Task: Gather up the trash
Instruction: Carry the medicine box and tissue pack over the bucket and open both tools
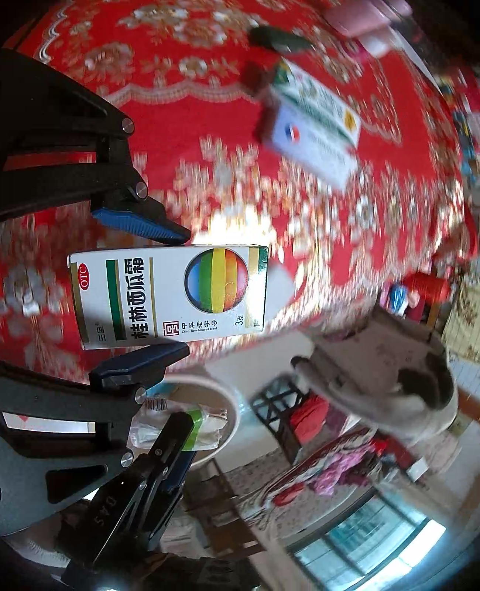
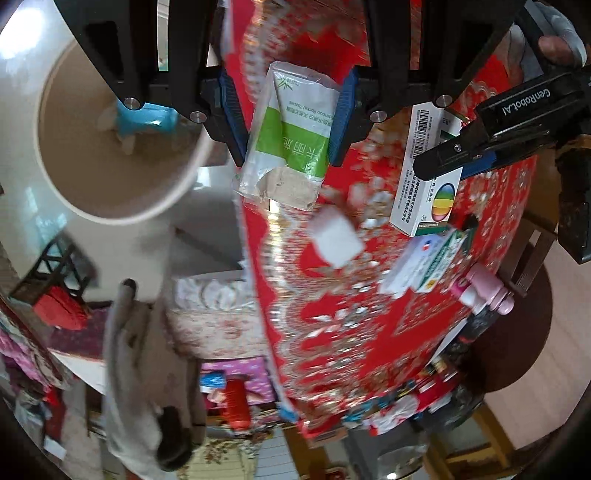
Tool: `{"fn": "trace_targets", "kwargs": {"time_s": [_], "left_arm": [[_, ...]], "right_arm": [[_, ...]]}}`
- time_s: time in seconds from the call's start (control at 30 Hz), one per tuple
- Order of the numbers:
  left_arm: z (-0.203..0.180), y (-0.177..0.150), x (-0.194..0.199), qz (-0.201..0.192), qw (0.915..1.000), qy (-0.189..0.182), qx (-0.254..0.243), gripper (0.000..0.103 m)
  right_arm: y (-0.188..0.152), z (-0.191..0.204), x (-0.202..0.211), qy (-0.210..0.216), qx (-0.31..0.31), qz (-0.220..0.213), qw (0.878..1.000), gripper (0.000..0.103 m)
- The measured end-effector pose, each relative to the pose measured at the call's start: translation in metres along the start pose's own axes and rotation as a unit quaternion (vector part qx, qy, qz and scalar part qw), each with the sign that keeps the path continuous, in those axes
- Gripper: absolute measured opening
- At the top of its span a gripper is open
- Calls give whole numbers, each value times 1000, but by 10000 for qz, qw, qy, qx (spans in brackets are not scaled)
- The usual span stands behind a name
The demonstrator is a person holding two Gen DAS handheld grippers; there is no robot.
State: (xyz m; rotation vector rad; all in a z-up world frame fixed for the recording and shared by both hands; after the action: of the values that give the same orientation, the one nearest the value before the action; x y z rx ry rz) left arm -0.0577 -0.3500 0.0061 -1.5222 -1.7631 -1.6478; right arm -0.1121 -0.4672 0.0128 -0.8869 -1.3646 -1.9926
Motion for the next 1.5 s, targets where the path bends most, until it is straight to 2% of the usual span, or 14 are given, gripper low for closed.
{"fn": "trace_targets", "kwargs": {"time_s": [0.37, 0.7, 1.1, 1.4, 1.5], "left_arm": [[-87, -13, -26, 195, 9974, -396, -569, 53], [-134, -33, -48, 416, 9938, -640, -805, 53], [-159, -42, -70, 563, 9924, -647, -879, 53], [-162, -42, -76, 613, 9922, -704, -828, 53], [-163, -41, -77, 613, 9922, -772, -769, 54]], "right_arm": [[-17, -89, 38, -575, -504, -58, 9971, 42], [-37, -138, 53, -849, -846, 8, 9928, 42], [-51, -170, 57, -1018, -1040, 118, 9893, 42], [-52, -177, 55, -1071, -1067, 169, 9884, 42], [-51, -180, 55, -1096, -1116, 167, 9876, 49]]}}
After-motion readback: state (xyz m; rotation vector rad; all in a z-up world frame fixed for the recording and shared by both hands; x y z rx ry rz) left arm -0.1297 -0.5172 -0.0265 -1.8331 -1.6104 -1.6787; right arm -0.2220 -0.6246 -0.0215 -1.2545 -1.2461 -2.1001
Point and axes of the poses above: each gripper's, at about its wrist camera, not at the fingertips, and x roughly against the way its jaws point, z to its left, y to its top, the point moved 9 cm from there along -x, roughly the way its jaws point, and after that the axes turned 8 degrees about -z, right-handed, at the moved point
